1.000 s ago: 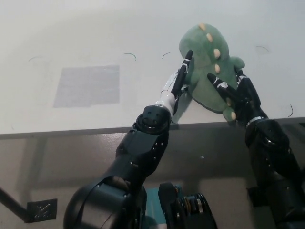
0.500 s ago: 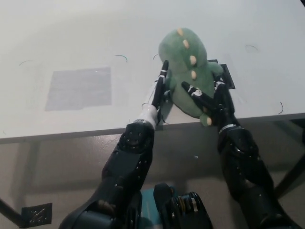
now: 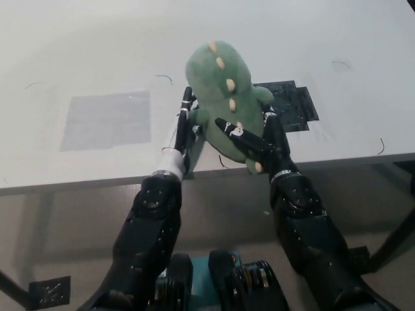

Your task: Use both hands to pick up a dinasour on the right side and move it to the left side

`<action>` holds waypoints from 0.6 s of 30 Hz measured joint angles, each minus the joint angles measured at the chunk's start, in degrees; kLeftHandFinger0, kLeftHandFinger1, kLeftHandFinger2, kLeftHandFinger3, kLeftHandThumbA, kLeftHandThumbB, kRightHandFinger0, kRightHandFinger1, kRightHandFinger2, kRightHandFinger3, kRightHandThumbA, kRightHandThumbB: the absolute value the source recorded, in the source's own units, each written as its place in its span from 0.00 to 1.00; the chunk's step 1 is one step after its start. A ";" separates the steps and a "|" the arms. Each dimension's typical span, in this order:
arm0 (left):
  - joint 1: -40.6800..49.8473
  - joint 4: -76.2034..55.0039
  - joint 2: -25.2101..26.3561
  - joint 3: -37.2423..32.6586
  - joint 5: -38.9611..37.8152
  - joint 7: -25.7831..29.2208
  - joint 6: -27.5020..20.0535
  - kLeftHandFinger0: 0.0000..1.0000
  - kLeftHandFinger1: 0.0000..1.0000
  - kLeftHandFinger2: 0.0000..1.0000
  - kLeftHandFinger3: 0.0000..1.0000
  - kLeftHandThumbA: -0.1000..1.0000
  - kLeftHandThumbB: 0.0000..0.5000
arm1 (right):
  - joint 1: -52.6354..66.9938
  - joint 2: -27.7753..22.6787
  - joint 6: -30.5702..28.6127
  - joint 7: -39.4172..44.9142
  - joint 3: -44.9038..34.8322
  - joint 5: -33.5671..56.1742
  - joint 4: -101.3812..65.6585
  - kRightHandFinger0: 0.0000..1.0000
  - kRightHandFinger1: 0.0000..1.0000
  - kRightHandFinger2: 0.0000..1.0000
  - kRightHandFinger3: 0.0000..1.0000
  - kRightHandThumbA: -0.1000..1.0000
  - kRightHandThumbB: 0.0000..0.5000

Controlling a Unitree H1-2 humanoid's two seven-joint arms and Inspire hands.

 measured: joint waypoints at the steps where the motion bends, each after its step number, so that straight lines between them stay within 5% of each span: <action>1: 0.57 -0.97 0.32 0.23 -0.28 -0.39 0.07 1.00 1.00 1.00 1.00 1.00 0.49 | -0.18 0.06 -0.04 0.00 0.19 -0.12 0.21 1.00 1.00 1.00 1.00 1.00 0.39; 5: 2.95 -4.46 1.33 0.77 -1.47 -2.04 0.14 1.00 1.00 1.00 1.00 1.00 0.56 | -0.98 0.41 -0.07 0.00 1.28 -0.55 0.78 1.00 1.00 1.00 1.00 1.00 0.45; 10: 6.18 -10.05 1.84 2.70 -3.43 -3.31 2.06 1.00 1.00 1.00 1.00 1.00 0.66 | -2.48 1.50 -0.14 0.09 1.93 -0.78 2.73 1.00 1.00 1.00 1.00 1.00 0.39; 18: 10.01 -16.56 2.75 5.04 -5.39 -3.66 4.17 1.00 1.00 1.00 1.00 1.00 0.47 | -3.99 5.25 -0.09 0.30 3.41 -1.07 4.77 1.00 1.00 1.00 1.00 1.00 0.38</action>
